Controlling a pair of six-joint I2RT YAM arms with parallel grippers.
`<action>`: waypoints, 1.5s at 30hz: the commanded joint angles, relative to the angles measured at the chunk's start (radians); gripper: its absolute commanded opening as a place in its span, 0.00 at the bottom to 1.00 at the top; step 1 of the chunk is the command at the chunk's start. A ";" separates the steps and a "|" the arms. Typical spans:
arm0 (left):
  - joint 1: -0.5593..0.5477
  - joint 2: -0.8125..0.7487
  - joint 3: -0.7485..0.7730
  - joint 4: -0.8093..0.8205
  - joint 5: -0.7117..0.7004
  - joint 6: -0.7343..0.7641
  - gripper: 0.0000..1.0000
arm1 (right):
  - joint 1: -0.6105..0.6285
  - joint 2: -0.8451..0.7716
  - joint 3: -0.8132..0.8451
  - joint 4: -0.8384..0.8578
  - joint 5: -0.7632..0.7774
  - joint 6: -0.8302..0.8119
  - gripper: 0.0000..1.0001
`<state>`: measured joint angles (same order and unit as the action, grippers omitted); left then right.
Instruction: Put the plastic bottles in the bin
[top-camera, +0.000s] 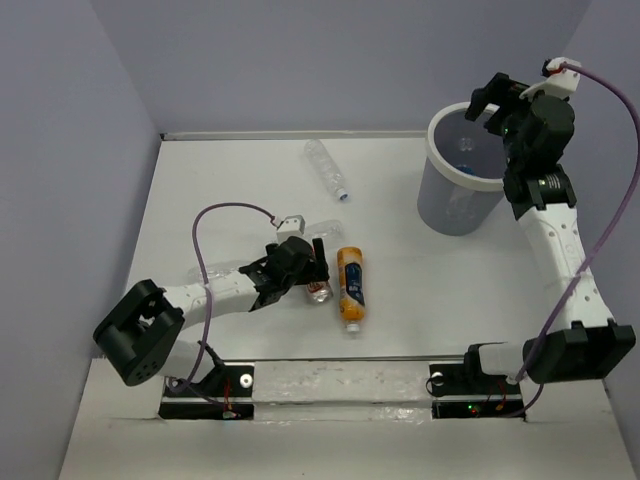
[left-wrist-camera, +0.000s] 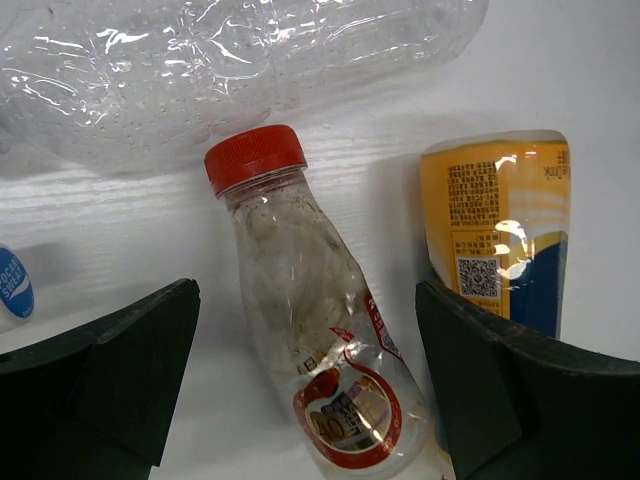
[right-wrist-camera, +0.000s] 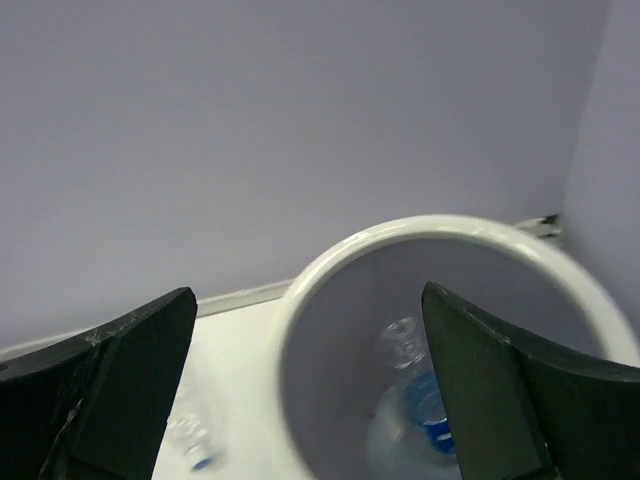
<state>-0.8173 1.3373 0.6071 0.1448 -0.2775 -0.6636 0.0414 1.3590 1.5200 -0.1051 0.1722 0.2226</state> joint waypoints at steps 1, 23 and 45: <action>-0.005 0.060 0.048 0.075 -0.077 0.018 0.98 | 0.125 -0.161 -0.127 0.007 -0.165 0.101 1.00; -0.011 -0.182 -0.072 0.113 0.026 -0.010 0.28 | 0.658 0.075 -0.693 0.093 -0.215 0.299 1.00; -0.013 -0.276 0.444 0.027 0.009 0.165 0.23 | 0.658 -0.305 -0.888 -0.002 -0.076 0.351 0.45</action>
<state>-0.8246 0.9627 0.8684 0.0566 -0.2752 -0.5747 0.6945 1.2301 0.7036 -0.0704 0.0738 0.5423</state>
